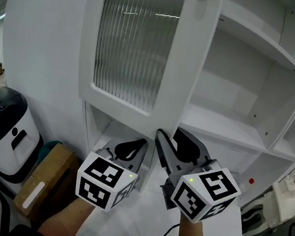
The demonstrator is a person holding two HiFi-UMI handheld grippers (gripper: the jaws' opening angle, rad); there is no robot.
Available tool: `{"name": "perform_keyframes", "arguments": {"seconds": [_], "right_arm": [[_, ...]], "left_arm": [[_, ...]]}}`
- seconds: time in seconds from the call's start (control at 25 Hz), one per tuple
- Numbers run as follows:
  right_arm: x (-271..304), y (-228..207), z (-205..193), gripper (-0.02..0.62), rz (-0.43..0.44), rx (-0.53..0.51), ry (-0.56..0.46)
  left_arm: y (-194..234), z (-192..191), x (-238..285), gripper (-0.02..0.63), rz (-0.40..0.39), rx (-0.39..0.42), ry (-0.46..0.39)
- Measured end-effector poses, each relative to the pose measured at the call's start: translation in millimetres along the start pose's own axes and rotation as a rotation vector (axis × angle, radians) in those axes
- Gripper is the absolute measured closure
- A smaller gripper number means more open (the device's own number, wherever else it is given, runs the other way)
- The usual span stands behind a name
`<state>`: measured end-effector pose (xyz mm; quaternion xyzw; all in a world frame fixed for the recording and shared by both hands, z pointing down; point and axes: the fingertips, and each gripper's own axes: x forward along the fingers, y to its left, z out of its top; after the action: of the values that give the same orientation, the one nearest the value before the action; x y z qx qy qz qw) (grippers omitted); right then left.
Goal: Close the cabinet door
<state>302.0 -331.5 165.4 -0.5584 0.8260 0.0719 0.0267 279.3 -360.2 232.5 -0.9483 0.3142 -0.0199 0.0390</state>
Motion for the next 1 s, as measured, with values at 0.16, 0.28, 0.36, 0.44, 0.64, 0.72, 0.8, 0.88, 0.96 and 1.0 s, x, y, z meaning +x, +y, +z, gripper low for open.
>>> {"name": "perform_keyframes", "arguments": {"seconds": [0.16,0.28,0.36,0.44,0.64,0.72,0.8,0.88,0.96,1.0], "right_arm": [[5,-10,-1,0.440,-0.009,-0.006,0.009],[8,-17,-2,0.430,-0.009,0.001,0.010],[10,-21,-3,0.420,-0.007,0.002,0.012],[13,-25,-3,0.419,-0.005,0.004,0.012],[16,-34,-4,0.410,-0.020,0.011,0.002],[18,-38,-4,0.410,-0.024,0.012,-0.001],[21,-42,-5,0.404,-0.029,0.023,-0.005],[23,-46,-6,0.398,-0.033,0.030,-0.008],[24,-49,-6,0.394,-0.038,0.032,-0.012],[26,-50,-7,0.394,-0.039,0.031,-0.013]], "left_arm": [[1,1,6,0.595,0.013,-0.003,-0.001],[2,0,10,0.595,0.022,-0.003,0.001],[2,0,14,0.595,0.025,-0.001,0.004],[2,0,18,0.595,0.027,0.001,0.008],[5,-1,25,0.595,0.041,0.002,0.015],[7,-1,28,0.595,0.044,0.003,0.017],[9,-2,30,0.595,0.047,0.003,0.019],[9,-3,33,0.595,0.046,0.003,0.022],[10,-5,35,0.595,0.046,0.003,0.024],[11,-5,36,0.595,0.046,0.002,0.024]]}}
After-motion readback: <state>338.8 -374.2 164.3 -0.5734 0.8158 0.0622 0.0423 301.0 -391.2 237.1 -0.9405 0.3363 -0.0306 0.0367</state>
